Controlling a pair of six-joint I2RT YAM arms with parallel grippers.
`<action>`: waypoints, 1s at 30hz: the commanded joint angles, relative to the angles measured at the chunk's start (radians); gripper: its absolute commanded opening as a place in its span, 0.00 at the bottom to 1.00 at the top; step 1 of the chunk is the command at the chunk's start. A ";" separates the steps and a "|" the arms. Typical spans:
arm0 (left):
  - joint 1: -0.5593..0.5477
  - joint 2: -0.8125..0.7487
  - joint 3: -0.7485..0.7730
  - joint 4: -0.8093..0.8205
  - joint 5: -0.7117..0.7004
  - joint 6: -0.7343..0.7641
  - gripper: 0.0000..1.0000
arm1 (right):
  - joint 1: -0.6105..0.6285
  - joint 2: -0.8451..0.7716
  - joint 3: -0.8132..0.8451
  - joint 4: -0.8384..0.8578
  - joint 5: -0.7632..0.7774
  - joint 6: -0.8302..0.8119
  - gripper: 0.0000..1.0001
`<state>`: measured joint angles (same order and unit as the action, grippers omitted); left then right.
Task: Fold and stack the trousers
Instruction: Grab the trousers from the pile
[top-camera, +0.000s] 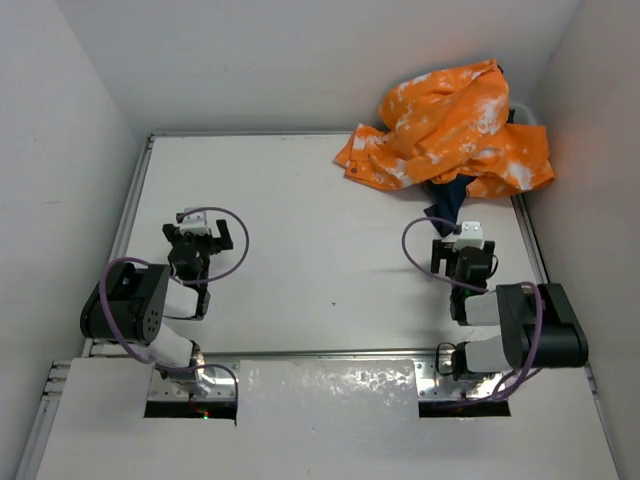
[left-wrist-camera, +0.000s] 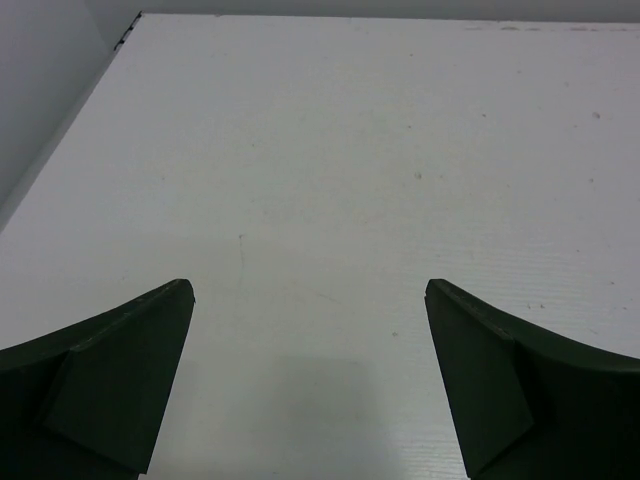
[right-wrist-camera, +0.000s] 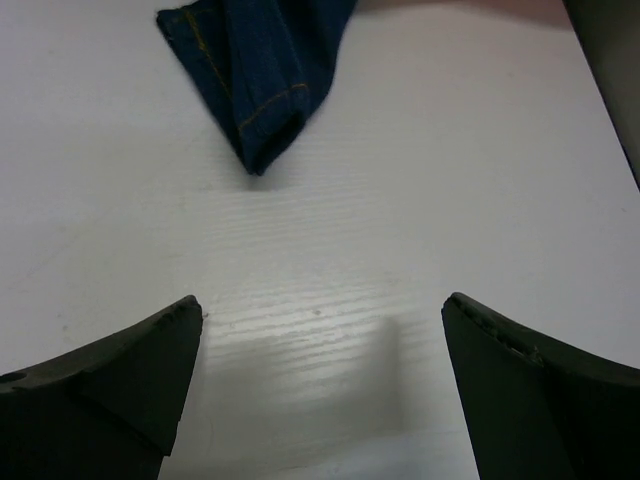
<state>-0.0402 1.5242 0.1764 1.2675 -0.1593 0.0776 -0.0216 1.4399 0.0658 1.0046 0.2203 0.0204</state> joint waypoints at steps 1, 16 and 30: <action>0.017 0.001 0.015 0.059 0.046 -0.006 1.00 | 0.003 -0.138 0.148 -0.212 0.126 0.058 0.99; -0.010 -0.207 0.635 -1.100 0.324 0.468 1.00 | -0.093 0.127 1.359 -1.380 -0.163 0.369 0.87; -0.010 -0.199 0.683 -1.234 0.195 0.516 1.00 | -0.104 0.872 2.126 -1.382 -0.154 0.588 0.99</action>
<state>-0.0509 1.3312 0.8635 0.0456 0.0372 0.5804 -0.1276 2.2944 2.1418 -0.4412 0.0990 0.5247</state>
